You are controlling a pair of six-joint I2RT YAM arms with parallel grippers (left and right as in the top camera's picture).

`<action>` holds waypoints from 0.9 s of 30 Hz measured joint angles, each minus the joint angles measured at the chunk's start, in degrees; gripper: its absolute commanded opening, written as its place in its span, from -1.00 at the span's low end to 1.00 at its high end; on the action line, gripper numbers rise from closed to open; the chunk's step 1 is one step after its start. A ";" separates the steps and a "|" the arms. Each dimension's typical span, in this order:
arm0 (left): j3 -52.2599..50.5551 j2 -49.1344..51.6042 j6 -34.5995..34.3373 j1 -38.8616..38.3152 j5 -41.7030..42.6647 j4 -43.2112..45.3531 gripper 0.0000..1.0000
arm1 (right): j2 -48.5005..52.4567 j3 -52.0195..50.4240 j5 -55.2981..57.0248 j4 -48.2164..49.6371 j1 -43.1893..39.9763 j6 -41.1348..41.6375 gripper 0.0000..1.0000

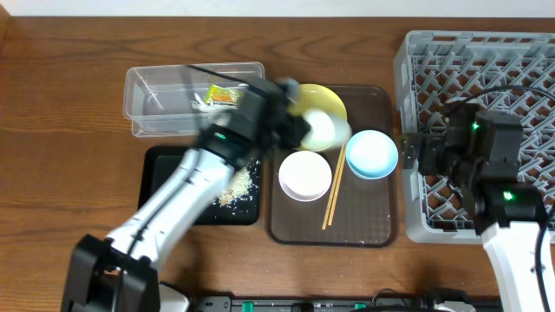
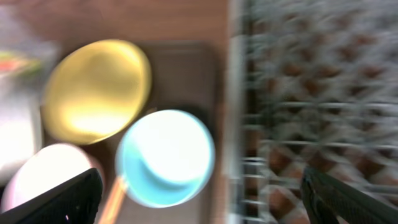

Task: Sort waste into correct bins and load items into the dishwasher rack

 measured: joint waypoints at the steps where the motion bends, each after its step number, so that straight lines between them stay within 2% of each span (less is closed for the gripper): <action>1: 0.00 0.55 -2.03 3.30 3.08 1.84 -0.88 | 1.60 0.02 -5.22 0.00 -0.17 -1.62 0.98; 5: 0.02 4.02 -9.18 10.69 16.59 11.02 -0.87 | 7.72 0.11 -26.05 0.00 0.07 -10.40 0.98; 10: 0.02 8.52 -16.46 10.51 32.09 14.84 -0.88 | 14.21 0.11 -44.87 1.44 2.47 -19.85 0.99; 15: 0.00 10.10 -19.91 7.08 40.30 14.86 -0.88 | 16.74 0.11 -52.35 7.61 4.42 -23.37 0.98; 21: 0.00 10.10 -21.20 4.63 46.40 15.17 -0.88 | 16.72 0.15 -56.02 13.07 4.68 -24.76 0.96; 27: 0.00 10.10 -21.20 4.57 49.13 15.28 -0.88 | 16.74 0.17 -61.37 18.32 4.68 -25.35 0.64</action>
